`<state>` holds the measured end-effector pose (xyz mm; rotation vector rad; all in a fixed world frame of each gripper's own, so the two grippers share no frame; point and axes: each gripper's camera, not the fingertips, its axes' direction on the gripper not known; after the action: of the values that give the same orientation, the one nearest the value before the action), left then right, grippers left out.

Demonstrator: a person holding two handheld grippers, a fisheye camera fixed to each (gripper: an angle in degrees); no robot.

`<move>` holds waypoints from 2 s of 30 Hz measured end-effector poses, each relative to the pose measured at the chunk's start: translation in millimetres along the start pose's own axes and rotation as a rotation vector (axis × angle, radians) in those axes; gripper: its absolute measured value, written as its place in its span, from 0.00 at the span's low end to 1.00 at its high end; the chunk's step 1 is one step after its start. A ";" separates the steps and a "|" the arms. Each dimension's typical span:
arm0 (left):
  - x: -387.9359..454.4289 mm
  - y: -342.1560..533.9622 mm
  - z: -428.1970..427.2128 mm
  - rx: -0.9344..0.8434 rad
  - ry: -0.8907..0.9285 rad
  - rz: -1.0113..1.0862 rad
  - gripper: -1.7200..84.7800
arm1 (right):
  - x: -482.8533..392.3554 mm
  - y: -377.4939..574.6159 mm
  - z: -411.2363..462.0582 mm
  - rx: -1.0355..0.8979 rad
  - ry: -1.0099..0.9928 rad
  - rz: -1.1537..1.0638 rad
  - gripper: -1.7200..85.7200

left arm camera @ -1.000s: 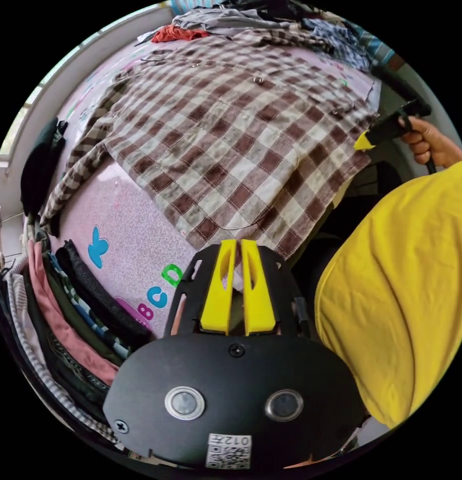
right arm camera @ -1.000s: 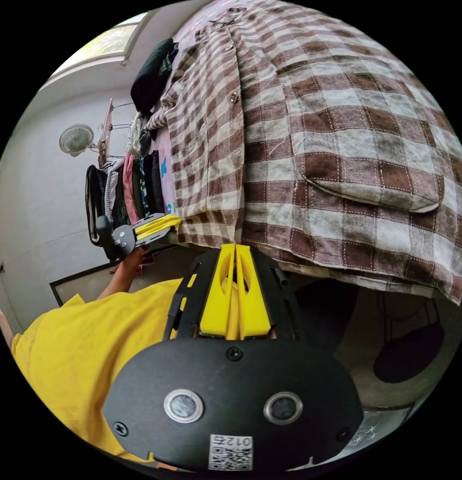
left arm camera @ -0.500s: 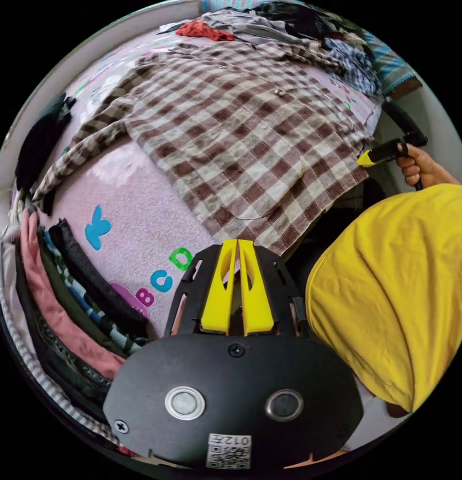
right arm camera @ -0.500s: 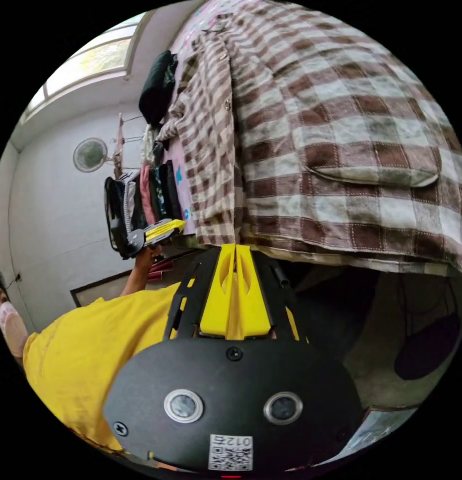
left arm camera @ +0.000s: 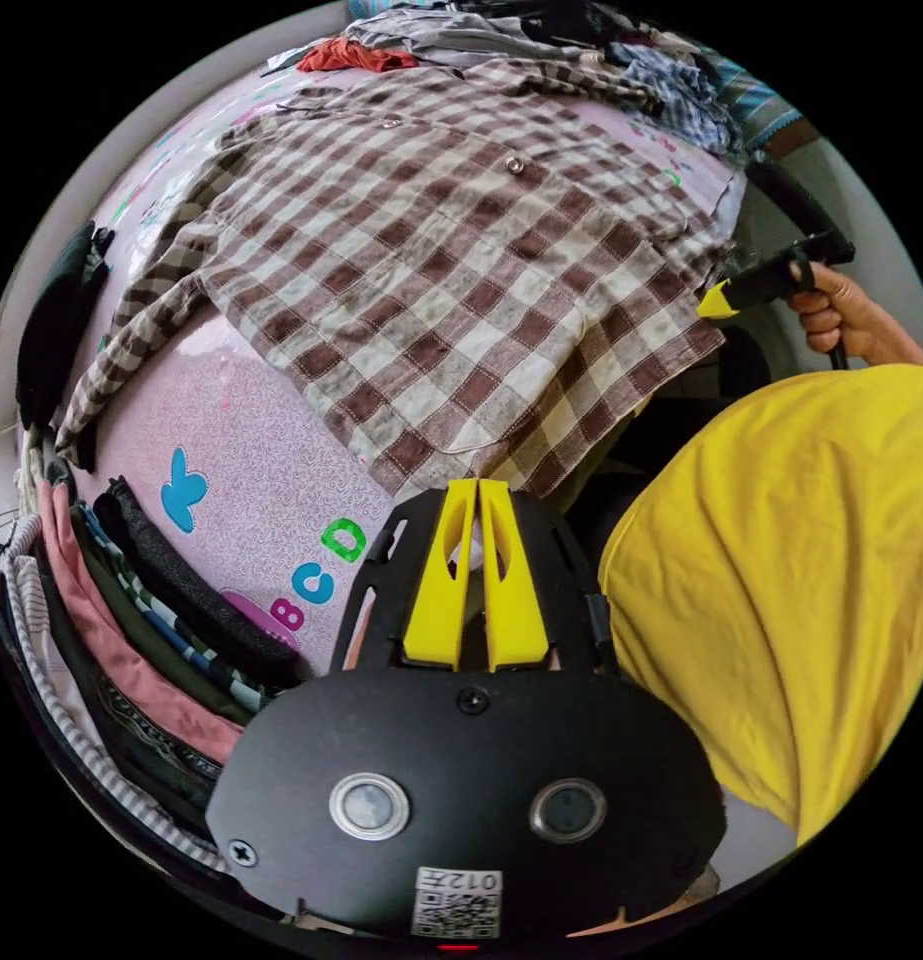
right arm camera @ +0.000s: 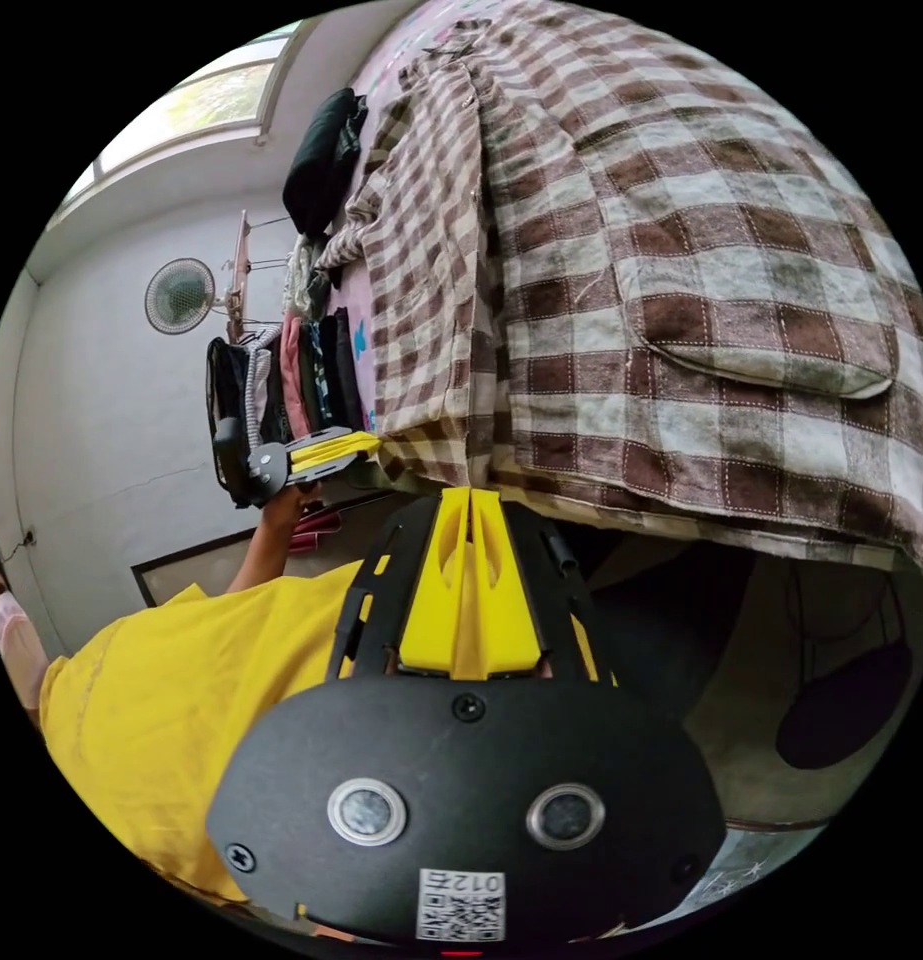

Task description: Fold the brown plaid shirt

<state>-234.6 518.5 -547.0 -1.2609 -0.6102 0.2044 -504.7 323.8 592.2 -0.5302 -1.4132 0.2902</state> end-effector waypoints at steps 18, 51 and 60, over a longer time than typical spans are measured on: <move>-68.5 5.1 59.7 -0.148 0.175 -0.261 0.03 | -3.8 -19.1 77.8 -0.058 0.082 0.077 0.03; -93.3 -94.1 11.7 0.145 -0.066 -0.292 0.03 | -251.6 -109.2 246.9 -0.112 0.955 -0.511 0.02; -113.1 -238.2 4.3 0.199 0.158 -0.328 0.03 | -224.9 -196.7 107.7 0.053 0.922 -0.235 0.02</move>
<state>-373.6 395.0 -360.0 -0.9597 -0.6337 -0.1047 -667.0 64.2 507.9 -0.3686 -0.5562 -0.1117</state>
